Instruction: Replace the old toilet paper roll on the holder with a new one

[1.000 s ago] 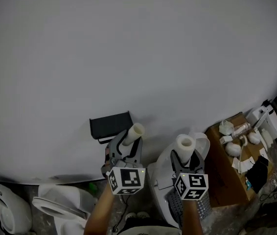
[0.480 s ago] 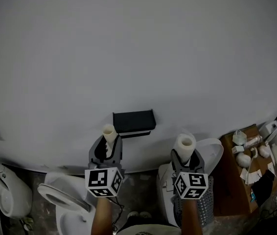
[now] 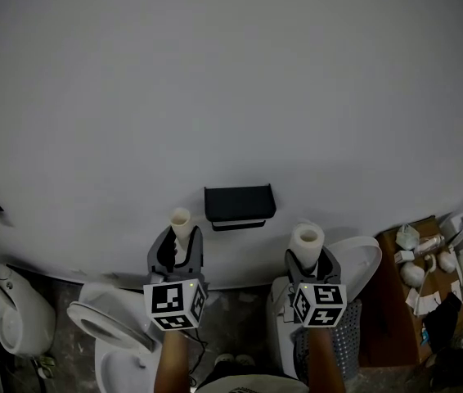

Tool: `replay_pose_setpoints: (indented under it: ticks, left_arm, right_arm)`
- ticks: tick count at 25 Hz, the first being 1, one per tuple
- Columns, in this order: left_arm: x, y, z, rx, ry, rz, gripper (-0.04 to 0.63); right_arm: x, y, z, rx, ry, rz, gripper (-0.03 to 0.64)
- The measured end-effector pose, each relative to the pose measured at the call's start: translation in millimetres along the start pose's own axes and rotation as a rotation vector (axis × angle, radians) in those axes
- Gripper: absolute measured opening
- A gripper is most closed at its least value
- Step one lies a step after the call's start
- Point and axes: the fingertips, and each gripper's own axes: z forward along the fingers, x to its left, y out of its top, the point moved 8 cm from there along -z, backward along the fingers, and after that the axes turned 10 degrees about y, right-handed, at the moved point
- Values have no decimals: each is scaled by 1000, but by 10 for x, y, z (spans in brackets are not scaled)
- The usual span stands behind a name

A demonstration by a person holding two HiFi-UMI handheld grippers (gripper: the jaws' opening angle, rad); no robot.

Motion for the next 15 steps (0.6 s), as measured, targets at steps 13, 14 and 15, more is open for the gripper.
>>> replay_pose_setpoints:
  ticks: [13, 14, 15]
  left_arm:
    - [328, -21, -84, 11, 54, 6, 181]
    - [351, -22, -88, 12, 58, 7, 181]
    - [375, -20, -92, 13, 62, 7, 181]
  right_arm:
    - [-149, 24, 553, 258, -5, -639, 304]
    - [-158, 27, 601, 277, -4, -709, 304]
    - [-163, 24, 648, 298, -2, -786, 304]
